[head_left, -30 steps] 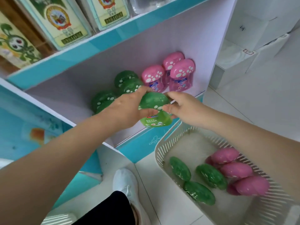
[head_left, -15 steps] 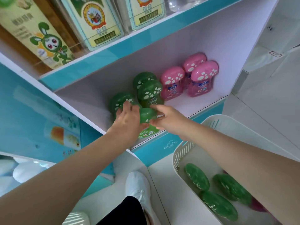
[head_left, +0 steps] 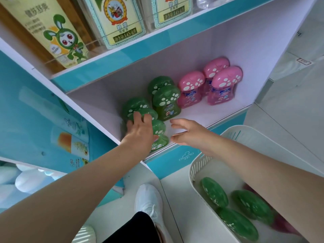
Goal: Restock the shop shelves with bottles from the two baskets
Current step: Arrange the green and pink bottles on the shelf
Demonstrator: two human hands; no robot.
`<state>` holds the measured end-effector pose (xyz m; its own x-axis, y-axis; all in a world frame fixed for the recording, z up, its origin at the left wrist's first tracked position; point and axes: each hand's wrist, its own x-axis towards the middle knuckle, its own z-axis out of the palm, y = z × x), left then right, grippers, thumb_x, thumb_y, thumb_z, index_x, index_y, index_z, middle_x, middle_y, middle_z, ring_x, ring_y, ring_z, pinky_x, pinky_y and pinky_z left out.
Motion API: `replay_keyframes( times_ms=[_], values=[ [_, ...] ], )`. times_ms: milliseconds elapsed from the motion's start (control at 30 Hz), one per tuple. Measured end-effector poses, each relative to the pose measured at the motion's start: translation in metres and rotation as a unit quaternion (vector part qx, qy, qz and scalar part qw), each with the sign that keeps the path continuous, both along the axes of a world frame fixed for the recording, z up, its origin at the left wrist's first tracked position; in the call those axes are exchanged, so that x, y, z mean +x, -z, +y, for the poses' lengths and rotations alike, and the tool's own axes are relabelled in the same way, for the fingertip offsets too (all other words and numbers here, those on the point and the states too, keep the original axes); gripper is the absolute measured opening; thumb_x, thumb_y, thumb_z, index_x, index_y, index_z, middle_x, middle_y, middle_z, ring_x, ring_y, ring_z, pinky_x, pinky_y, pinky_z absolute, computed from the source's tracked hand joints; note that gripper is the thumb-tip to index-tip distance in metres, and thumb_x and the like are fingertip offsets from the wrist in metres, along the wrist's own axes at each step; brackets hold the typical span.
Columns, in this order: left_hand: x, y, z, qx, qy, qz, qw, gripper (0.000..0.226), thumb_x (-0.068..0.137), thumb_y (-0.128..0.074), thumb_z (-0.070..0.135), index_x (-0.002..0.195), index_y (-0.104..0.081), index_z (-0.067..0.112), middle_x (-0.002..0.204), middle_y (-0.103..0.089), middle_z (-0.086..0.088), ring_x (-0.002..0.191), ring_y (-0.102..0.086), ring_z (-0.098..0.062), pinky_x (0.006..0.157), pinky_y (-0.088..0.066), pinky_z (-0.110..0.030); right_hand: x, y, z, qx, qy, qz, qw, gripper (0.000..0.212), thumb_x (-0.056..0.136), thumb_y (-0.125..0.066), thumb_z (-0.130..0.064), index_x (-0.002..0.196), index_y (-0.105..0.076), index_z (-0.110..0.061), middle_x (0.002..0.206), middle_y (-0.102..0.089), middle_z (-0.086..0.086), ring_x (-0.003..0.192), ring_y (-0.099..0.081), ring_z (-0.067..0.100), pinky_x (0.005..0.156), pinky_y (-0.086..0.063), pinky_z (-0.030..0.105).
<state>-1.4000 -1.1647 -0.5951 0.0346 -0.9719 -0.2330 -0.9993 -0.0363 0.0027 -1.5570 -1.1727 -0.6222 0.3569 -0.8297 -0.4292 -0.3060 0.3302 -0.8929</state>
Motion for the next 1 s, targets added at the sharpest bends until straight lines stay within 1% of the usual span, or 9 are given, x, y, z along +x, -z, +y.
replay_keyframes(
  times_ms=[200,300,400,533,667,767,800,900,1000],
  values=[
    [0.000,0.004,-0.002,-0.012,0.012,-0.012,1.000,0.057,0.089,-0.058,0.033,0.133,-0.024,0.017,0.134,-0.021,-0.013,0.123,-0.028,-0.032,0.103,-0.033,-0.039,-0.023,0.001,0.004,0.002,0.013,0.026,1.000,0.060,0.087,-0.063,-0.010,0.141,-0.038,-0.022,0.141,-0.045,-0.002,0.119,-0.051,0.017,0.100,-0.046,0.032],
    [-0.004,0.001,0.001,-0.023,0.035,-0.056,0.998,0.067,0.085,-0.062,0.040,0.135,-0.021,0.023,0.131,-0.021,-0.010,0.123,-0.026,-0.029,0.097,-0.037,-0.040,-0.039,0.000,0.010,0.001,0.018,0.038,0.999,0.060,0.087,-0.063,-0.008,0.141,-0.039,-0.021,0.140,-0.046,-0.002,0.115,-0.053,0.016,0.094,-0.048,0.027],
    [-0.015,-0.006,0.004,-0.079,0.092,-0.100,0.988,0.073,0.082,-0.063,0.047,0.137,-0.020,0.025,0.127,-0.025,-0.007,0.120,-0.030,-0.028,0.095,-0.039,-0.043,-0.058,0.003,0.015,-0.014,0.015,0.073,0.997,0.059,0.086,-0.064,-0.009,0.139,-0.041,-0.023,0.137,-0.049,-0.005,0.111,-0.055,0.013,0.089,-0.045,0.023],
    [-0.040,-0.005,0.011,-0.140,0.191,-0.061,0.970,0.067,0.082,-0.060,0.049,0.136,-0.030,0.023,0.123,-0.032,-0.006,0.112,-0.035,-0.026,0.094,-0.037,-0.041,-0.086,0.018,0.030,-0.028,0.001,0.152,0.988,0.059,0.083,-0.069,-0.011,0.136,-0.045,-0.021,0.132,-0.053,-0.003,0.106,-0.058,0.014,0.095,-0.048,0.030],
    [-0.071,0.008,0.022,-0.078,0.297,-0.014,0.952,0.060,0.084,-0.056,0.050,0.134,-0.034,0.027,0.124,-0.034,-0.002,0.113,-0.036,-0.022,0.095,-0.038,-0.037,-0.111,0.033,0.049,0.006,-0.030,0.188,0.982,0.062,0.080,-0.071,-0.010,0.136,-0.045,-0.020,0.131,-0.053,-0.002,0.107,-0.056,0.013,0.088,-0.045,0.023],
    [-0.092,0.025,0.033,-0.048,0.403,0.014,0.914,0.056,0.076,-0.068,0.045,0.125,-0.050,0.023,0.118,-0.047,-0.005,0.107,-0.047,-0.027,0.085,-0.044,-0.041,-0.129,0.033,0.055,-0.004,-0.046,0.232,0.972,0.062,0.080,-0.071,-0.013,0.136,-0.044,-0.018,0.134,-0.052,-0.002,0.109,-0.054,0.014,0.089,-0.042,0.022],
    [-0.099,0.032,0.035,-0.036,0.424,0.019,0.905,0.057,0.076,-0.069,0.044,0.125,-0.051,0.023,0.119,-0.048,-0.004,0.108,-0.048,-0.027,0.084,-0.043,-0.041,-0.135,0.031,0.055,-0.013,-0.044,0.242,0.969,0.062,0.080,-0.071,-0.014,0.136,-0.045,-0.018,0.133,-0.052,-0.003,0.109,-0.054,0.014,0.090,-0.040,0.022],
    [-0.119,0.056,0.039,0.056,0.448,0.013,0.892,0.056,0.086,-0.057,0.045,0.135,-0.037,0.026,0.131,-0.039,0.001,0.121,-0.037,-0.021,0.095,-0.037,-0.037,-0.156,0.024,0.053,-0.039,-0.027,0.244,0.969,0.060,0.079,-0.072,-0.015,0.134,-0.049,-0.020,0.125,-0.057,-0.006,0.101,-0.055,0.008,0.088,-0.038,0.019],
    [-0.136,0.083,0.044,0.135,0.462,-0.019,0.876,0.057,0.087,-0.058,0.040,0.137,-0.034,0.025,0.133,-0.039,-0.002,0.122,-0.038,-0.022,0.096,-0.040,-0.040,-0.177,0.026,0.057,-0.058,-0.014,0.251,0.966,0.055,0.078,-0.073,-0.016,0.129,-0.053,-0.022,0.111,-0.058,-0.012,0.096,-0.060,0.009,0.086,-0.043,0.018]
  ],
)
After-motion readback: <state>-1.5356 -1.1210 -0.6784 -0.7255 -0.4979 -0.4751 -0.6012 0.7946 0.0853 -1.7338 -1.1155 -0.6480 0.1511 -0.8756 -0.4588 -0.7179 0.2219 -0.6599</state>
